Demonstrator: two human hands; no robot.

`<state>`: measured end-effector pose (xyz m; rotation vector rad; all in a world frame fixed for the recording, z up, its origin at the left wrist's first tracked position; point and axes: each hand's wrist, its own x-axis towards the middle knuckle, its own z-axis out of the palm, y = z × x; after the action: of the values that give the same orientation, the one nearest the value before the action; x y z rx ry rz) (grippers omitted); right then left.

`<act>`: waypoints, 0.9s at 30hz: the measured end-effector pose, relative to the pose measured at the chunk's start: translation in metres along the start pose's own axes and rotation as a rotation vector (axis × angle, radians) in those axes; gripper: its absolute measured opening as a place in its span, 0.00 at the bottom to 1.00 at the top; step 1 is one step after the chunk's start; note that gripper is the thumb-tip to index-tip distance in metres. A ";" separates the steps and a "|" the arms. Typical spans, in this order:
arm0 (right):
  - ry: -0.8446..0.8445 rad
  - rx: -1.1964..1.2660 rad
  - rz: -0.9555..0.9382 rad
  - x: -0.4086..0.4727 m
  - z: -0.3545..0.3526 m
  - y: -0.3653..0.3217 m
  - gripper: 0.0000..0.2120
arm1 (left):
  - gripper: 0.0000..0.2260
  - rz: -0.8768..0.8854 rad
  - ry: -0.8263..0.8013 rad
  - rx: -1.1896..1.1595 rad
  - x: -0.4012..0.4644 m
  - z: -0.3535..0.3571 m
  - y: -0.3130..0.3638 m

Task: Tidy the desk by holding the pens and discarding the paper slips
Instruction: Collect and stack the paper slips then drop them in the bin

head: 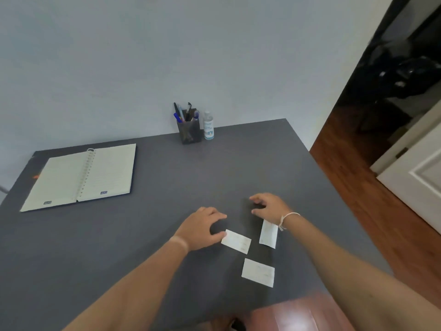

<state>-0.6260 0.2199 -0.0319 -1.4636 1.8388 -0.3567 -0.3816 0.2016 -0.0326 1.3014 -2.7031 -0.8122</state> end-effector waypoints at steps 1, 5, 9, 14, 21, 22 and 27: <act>0.007 -0.066 -0.004 -0.008 0.002 0.006 0.20 | 0.24 0.023 -0.031 0.014 -0.001 0.004 0.005; 0.002 -0.193 -0.017 -0.033 0.004 0.018 0.24 | 0.26 0.087 -0.122 0.142 -0.003 0.015 0.017; -0.037 -0.303 -0.017 -0.046 0.006 0.021 0.28 | 0.23 0.076 -0.146 0.237 -0.002 0.016 0.021; 0.000 -0.329 0.010 -0.052 0.013 0.021 0.27 | 0.19 0.061 -0.166 0.233 0.002 0.014 0.026; 0.023 -0.361 0.029 -0.049 0.015 0.020 0.20 | 0.12 0.028 -0.105 0.185 0.002 0.015 0.031; 0.024 -0.369 0.025 -0.048 0.014 0.020 0.17 | 0.11 0.022 -0.097 0.182 0.002 0.016 0.031; -0.003 -0.321 0.006 -0.042 0.011 0.018 0.08 | 0.07 -0.095 -0.050 0.000 0.000 0.019 0.032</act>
<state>-0.6280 0.2671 -0.0350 -1.6680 1.9647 -0.0554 -0.4092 0.2261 -0.0337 1.4388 -2.6968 -0.8648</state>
